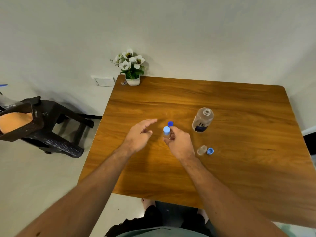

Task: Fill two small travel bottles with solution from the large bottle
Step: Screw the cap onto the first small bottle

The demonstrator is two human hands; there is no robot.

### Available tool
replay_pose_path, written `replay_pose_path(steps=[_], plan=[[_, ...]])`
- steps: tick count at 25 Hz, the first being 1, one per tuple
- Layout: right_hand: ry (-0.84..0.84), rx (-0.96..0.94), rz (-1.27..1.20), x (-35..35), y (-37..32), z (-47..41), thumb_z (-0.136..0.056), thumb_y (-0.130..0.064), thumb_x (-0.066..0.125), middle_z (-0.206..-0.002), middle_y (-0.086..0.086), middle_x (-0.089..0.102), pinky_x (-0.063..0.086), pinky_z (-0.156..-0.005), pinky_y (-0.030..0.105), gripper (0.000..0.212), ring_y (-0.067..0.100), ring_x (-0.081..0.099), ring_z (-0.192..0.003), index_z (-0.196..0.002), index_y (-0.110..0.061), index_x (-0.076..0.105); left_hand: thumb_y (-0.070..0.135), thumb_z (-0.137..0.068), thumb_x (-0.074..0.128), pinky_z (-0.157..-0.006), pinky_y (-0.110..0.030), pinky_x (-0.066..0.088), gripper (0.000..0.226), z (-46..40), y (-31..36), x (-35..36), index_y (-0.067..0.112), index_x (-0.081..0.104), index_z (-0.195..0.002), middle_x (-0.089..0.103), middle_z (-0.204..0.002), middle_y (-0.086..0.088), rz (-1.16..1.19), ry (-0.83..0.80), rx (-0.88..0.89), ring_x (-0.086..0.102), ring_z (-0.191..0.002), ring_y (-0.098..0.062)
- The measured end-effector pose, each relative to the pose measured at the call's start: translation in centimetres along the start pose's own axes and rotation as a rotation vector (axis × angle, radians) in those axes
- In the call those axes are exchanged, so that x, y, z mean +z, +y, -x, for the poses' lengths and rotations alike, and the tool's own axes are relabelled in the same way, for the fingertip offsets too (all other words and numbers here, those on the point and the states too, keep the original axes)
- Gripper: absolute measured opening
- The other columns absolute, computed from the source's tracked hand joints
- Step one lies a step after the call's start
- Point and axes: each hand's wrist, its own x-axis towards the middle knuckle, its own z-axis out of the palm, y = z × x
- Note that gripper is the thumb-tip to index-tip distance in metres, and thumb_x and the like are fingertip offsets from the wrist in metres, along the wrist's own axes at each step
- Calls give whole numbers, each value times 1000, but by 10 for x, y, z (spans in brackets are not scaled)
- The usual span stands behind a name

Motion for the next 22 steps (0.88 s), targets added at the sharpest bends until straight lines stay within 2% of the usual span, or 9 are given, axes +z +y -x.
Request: replay_pose_path(steps=[2,3,5,7,14,18,22], plan=[[-4,31,1,18,10,4,-87,-26,76,-97,-7,68,50,-78,26,35,10,63,-88,-120,-21,64,-5,-95,51,-101,-1,29,56,4,-19,6,23,55,-143,49,-149,8,-79,-48,-33,43,-131,-2],[-5,49,0,26,14,6,-87,-26,76,-100,-6,69,51,-80,27,37,11,64,-91,-121,-21,63,-6,-94,50,-104,-2,26,57,4,-28,9,22,54,-144,48,-151,6,-104,-79,-42,40,-135,-2],[1,91,4,39,20,9,-88,-25,76,-108,-3,70,53,-88,30,44,13,65,-99,-129,-21,60,-6,-94,50,-119,-18,24,61,3,-42,15,25,51,-146,43,-155,6,-151,-136,-62,34,-144,-5],[11,132,5,47,24,12,-88,-25,75,-117,-1,69,53,-96,32,52,15,64,-106,-136,-20,56,-4,-95,49,-123,-29,21,62,2,-50,19,27,47,-149,39,-157,7,-195,-176,-73,30,-148,-8],[34,195,-25,58,31,15,-89,-22,74,-130,1,65,49,-105,36,58,16,60,-120,-142,-20,52,1,-97,52,-124,-31,19,64,6,-64,29,30,40,-152,34,-160,9,-258,-200,-97,25,-149,-9],[18,203,-36,53,30,16,-88,-3,67,-139,1,61,46,-109,34,63,15,56,-127,-146,-19,48,-2,-96,49,-124,-30,19,65,6,-58,29,29,40,-152,34,-161,8,-272,-180,-47,26,-149,-8],[83,165,-18,30,21,19,-89,-3,60,-132,1,65,48,-104,29,52,14,59,-119,-140,-18,56,-1,-96,48,-124,-29,20,65,4,-35,27,30,38,-153,33,-161,9,-298,-117,20,25,-149,-7]])
